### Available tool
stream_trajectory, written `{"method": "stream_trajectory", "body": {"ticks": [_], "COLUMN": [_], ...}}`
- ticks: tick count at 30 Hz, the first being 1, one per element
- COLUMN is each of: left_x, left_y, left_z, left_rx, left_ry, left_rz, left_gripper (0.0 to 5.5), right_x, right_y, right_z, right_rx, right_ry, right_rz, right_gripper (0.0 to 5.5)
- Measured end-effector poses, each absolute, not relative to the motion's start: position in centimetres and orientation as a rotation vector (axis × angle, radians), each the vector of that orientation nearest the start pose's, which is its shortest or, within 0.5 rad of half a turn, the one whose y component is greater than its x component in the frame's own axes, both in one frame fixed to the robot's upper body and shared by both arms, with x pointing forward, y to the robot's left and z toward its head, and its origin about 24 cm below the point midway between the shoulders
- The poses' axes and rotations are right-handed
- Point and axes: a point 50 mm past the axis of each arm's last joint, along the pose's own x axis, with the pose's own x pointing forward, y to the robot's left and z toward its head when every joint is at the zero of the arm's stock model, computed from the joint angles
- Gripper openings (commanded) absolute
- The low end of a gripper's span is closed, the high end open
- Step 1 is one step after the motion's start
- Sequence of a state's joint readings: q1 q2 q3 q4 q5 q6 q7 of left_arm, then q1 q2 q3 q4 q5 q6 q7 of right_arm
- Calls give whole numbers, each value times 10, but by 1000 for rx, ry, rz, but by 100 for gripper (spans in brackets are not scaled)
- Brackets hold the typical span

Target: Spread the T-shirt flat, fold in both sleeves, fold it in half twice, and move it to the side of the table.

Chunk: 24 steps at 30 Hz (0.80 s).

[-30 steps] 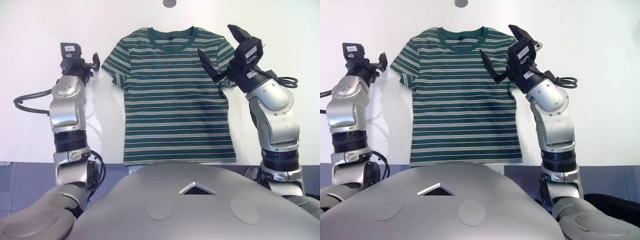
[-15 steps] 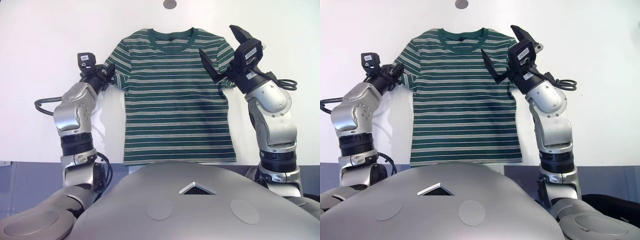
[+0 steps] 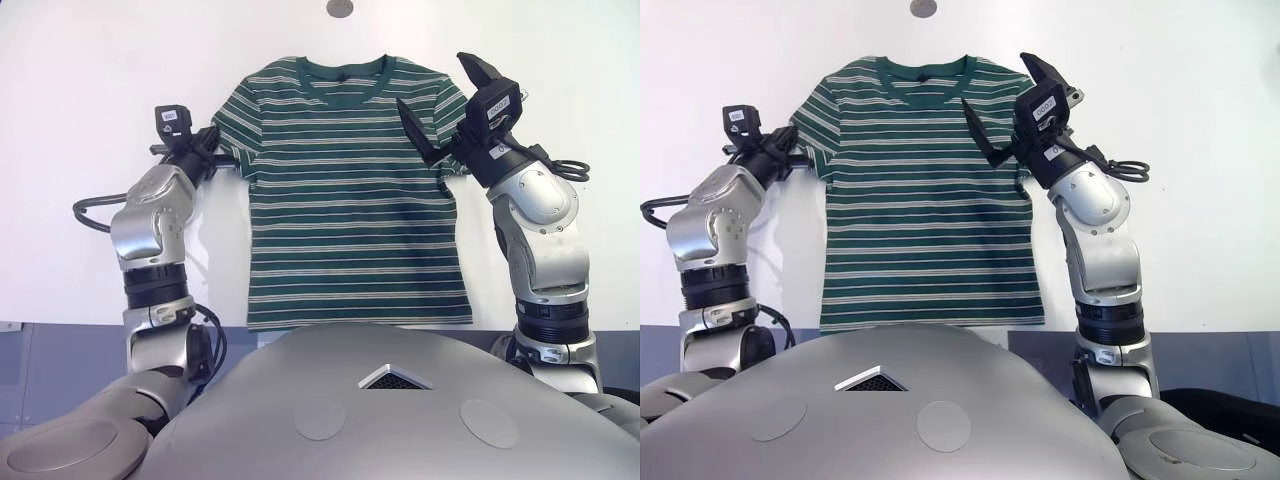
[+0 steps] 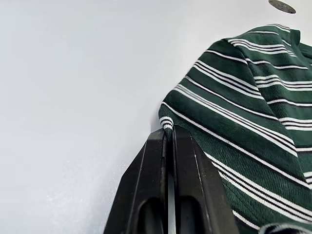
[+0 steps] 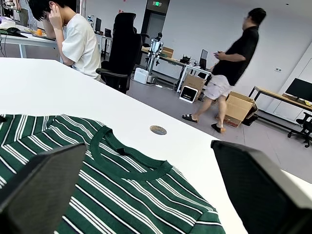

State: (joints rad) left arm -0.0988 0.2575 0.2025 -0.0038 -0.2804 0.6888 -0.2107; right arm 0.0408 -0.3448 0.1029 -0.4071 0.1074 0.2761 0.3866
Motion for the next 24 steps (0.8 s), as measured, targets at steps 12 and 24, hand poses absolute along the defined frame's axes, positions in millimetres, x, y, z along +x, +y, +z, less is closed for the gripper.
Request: {"method": "stream_trajectory", "body": {"ticks": [12,24], "left_x": [257,260], "left_y": [204,154], "left_z": [53,68], "left_rx": [-20,89], "left_ry": [371,412], "left_rz": [-141,-449], "left_gripper": [3,3], "right_x": [233,233], "right_y": [-149,-142], "right_z": [97,94], "right_rx": [-245,-229], "right_ry": [-26,-29], "right_rz": [513,519], "right_gripper": [473,473]}}
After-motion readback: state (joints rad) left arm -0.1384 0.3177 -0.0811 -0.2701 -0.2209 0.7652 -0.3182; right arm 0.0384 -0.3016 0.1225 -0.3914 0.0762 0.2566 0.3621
